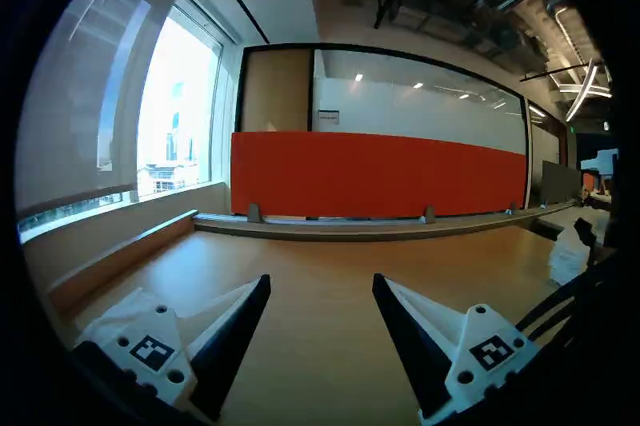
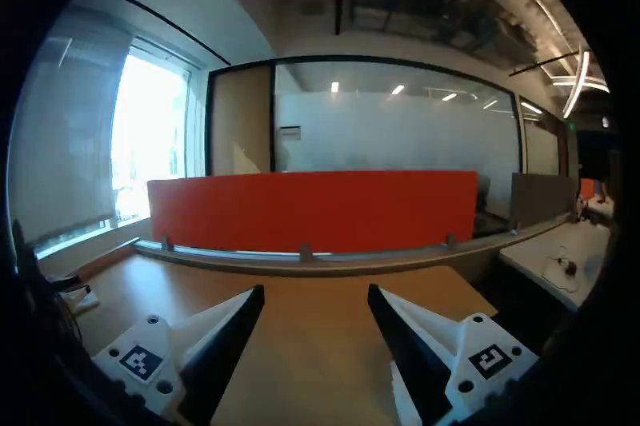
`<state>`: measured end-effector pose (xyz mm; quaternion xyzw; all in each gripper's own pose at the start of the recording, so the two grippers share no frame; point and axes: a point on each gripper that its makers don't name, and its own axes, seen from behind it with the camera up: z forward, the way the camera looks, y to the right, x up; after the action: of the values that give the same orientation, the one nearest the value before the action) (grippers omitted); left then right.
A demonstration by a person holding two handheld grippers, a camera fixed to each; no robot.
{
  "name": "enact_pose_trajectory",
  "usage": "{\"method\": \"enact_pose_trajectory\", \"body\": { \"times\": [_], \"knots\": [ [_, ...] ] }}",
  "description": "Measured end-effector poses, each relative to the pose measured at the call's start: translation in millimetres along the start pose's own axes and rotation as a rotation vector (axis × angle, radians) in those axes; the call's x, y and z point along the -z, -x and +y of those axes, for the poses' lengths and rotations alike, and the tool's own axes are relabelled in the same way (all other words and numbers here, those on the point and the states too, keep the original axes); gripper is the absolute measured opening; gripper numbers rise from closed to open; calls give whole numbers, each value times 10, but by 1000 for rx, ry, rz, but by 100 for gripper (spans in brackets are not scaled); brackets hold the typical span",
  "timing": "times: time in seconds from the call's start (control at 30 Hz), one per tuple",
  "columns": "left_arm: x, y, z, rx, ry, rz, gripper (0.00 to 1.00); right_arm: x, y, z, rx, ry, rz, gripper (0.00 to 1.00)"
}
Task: Fold towel
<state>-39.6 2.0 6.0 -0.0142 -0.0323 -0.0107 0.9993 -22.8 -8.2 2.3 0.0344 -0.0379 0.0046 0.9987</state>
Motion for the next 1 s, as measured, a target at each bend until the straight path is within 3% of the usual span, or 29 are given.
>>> {"method": "enact_pose_trajectory", "body": {
  "times": [0.5, 1.0],
  "knots": [
    [-107, 455, -122, 1, -9, 35, 94, -150, 341, -96, 32, -11, 23, 100],
    [-119, 486, -166, 13, -19, 77, 94, -231, 388, -164, 47, -20, 33, 100]
  ]
}}
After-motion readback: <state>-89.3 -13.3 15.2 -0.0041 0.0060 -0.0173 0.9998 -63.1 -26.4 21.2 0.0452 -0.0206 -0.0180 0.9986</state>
